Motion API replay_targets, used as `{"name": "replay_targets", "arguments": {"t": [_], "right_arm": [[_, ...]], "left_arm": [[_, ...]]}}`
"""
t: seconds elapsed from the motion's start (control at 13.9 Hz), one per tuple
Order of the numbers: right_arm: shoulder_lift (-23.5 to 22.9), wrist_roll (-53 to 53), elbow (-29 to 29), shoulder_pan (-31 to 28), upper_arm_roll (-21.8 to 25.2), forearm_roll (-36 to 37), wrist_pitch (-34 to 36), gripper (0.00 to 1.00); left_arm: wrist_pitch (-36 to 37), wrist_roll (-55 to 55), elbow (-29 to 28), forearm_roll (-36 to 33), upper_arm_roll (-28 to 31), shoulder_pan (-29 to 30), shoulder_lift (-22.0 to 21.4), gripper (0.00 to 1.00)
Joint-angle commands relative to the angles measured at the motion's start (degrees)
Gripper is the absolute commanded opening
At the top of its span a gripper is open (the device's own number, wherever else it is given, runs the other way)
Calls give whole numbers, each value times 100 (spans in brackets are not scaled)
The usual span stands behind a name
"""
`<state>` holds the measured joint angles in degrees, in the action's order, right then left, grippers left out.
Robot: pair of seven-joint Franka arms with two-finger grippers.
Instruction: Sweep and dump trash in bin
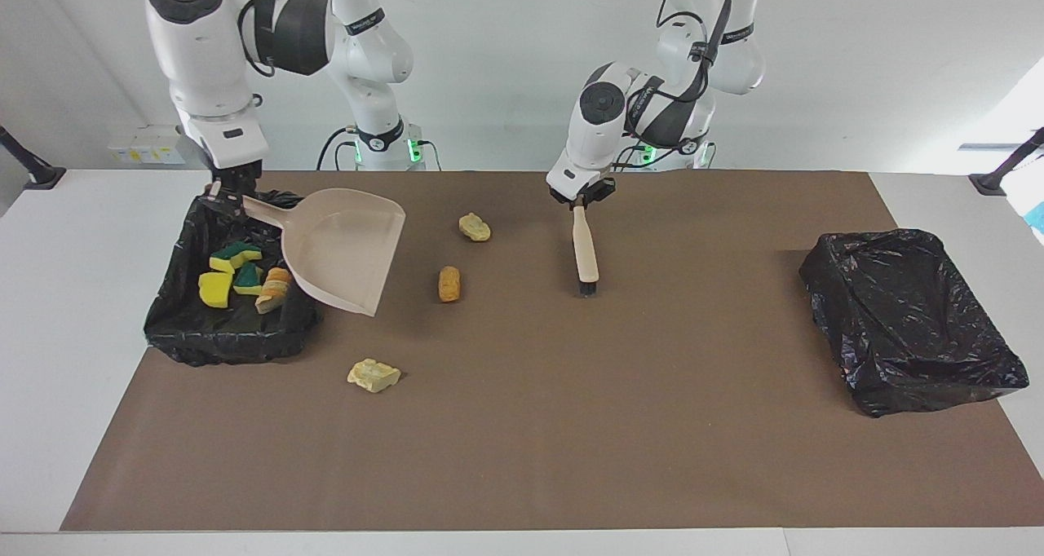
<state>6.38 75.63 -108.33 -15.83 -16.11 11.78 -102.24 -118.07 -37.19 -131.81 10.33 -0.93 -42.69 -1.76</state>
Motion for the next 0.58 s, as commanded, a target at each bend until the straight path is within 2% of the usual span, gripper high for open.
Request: {"name": "replay_targets", "arguments": {"t": [0.0, 0.14, 0.22, 0.29, 0.36, 0.43, 0.5], "right_arm": [[-250, -1221, 14, 404, 11, -246, -33, 0], [-417, -2319, 14, 554, 11, -439, -77, 0], [-497, -2838, 14, 581, 11, -657, -77, 0], [-576, -3287, 14, 607, 3, -860, -103, 0], [-663, -3744, 14, 729, -6, -931, -260, 0], [-734, -4218, 14, 870, 2, -932, -471, 0], [-856, -4693, 14, 967, -6, -932, -664, 0]], "left_arm": [[-155, 280, -284, 66, 128, 6, -140, 0], [-146, 511, -310, 66, 137, 41, -140, 0], [-146, 511, -328, 66, 137, 59, -140, 5], [-120, 476, -302, 66, 137, 59, -131, 44], [-67, 389, -249, 66, 137, 59, -123, 94], [-41, 371, -232, 66, 154, 68, -140, 100], [29, 362, -170, 66, 189, 85, -175, 100]]}}
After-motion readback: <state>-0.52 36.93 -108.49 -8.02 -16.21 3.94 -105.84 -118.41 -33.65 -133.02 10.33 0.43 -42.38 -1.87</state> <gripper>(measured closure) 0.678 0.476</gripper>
